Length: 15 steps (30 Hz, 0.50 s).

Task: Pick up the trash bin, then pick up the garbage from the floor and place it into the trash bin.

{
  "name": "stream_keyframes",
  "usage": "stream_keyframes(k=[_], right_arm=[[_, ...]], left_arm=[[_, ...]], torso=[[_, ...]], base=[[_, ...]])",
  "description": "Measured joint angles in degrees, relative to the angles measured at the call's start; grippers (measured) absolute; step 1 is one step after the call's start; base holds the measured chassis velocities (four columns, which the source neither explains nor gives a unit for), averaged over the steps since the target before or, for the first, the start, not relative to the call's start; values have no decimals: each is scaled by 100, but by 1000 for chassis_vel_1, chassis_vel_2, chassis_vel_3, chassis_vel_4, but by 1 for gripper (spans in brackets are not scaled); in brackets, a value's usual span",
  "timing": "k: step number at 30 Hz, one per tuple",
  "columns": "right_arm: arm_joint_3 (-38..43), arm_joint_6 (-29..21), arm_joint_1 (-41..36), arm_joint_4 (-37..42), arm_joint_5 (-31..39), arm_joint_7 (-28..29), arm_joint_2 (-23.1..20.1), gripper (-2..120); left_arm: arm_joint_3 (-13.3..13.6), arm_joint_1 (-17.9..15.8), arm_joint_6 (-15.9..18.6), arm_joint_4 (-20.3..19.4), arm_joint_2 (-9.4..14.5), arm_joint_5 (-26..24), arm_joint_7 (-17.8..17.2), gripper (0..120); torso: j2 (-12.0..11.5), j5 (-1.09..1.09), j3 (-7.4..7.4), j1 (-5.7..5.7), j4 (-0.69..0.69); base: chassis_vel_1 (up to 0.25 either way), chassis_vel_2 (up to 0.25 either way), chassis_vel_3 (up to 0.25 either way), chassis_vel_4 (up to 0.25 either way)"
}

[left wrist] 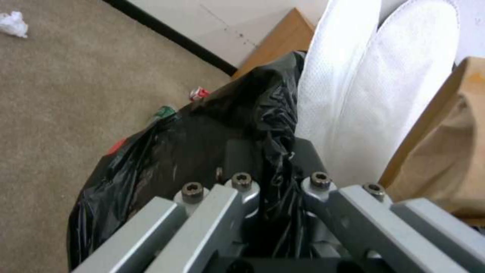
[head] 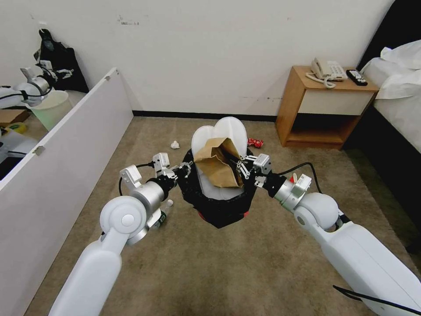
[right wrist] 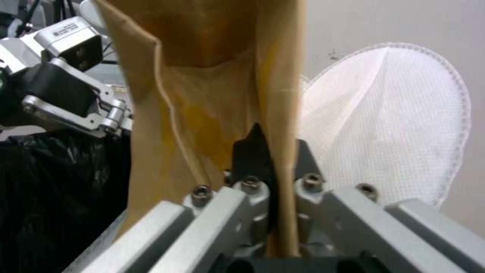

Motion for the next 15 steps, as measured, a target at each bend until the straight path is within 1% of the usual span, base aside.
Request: stream_keyframes(k=[1,2,4,5,7,8,9,10,11,13,14,15], right_arm=[[4,0,-3,1,0,16,0,9],[4,0,-3,1,0,16,0,9],[20,0,-11,17,0,44,-5,20],[20,0,-11,17,0,44,-5,20],[41,0,-21,38,-1,67,-14,28],[50,0,-22,46,-2,79,-18,35],[50,0,-22,46,-2,79,-18,35],[58,0,-24,51,-3,89,-20,40],[58,0,-24,51,-3,89,-20,40],[60,-3,-28,62,-5,121,-24,51],[60,-3,-28,62,-5,121,-24,51],[60,-8,-28,71,-5,132,-30,58]], left_arm=[[0,0,0,0,0,2,1,4],[0,0,0,0,0,2,1,4],[0,3,0,-2,-7,7,4,4],[0,3,0,-2,-7,7,4,4],[-1,11,0,-5,-7,16,8,4],[-5,15,0,-5,-6,23,10,4],[-5,15,0,-5,-6,23,10,4],[-13,17,0,-2,-6,31,12,4],[-13,17,0,-2,-6,31,12,4],[-32,24,0,4,-6,44,12,4],[-32,24,0,4,-6,44,12,4],[-38,25,0,5,-8,46,12,4]], torso=[[0,0,0,0,0],[0,0,0,0,0],[0,0,0,0,0],[0,0,0,0,0],[0,0,0,0,0],[0,0,0,0,0],[0,0,0,0,0],[0,0,0,0,0],[0,0,0,0,0],[0,0,0,1,0],[0,0,0,1,0],[0,0,0,0,0]], base=[[0,0,0,0],[0,0,0,0],[0,0,0,0],[0,0,0,0],[0,0,0,0],[0,0,0,0],[0,0,0,0],[0,0,0,0],[0,0,0,0],[0,0,0,0],[0,0,0,0],[0,0,0,0]])
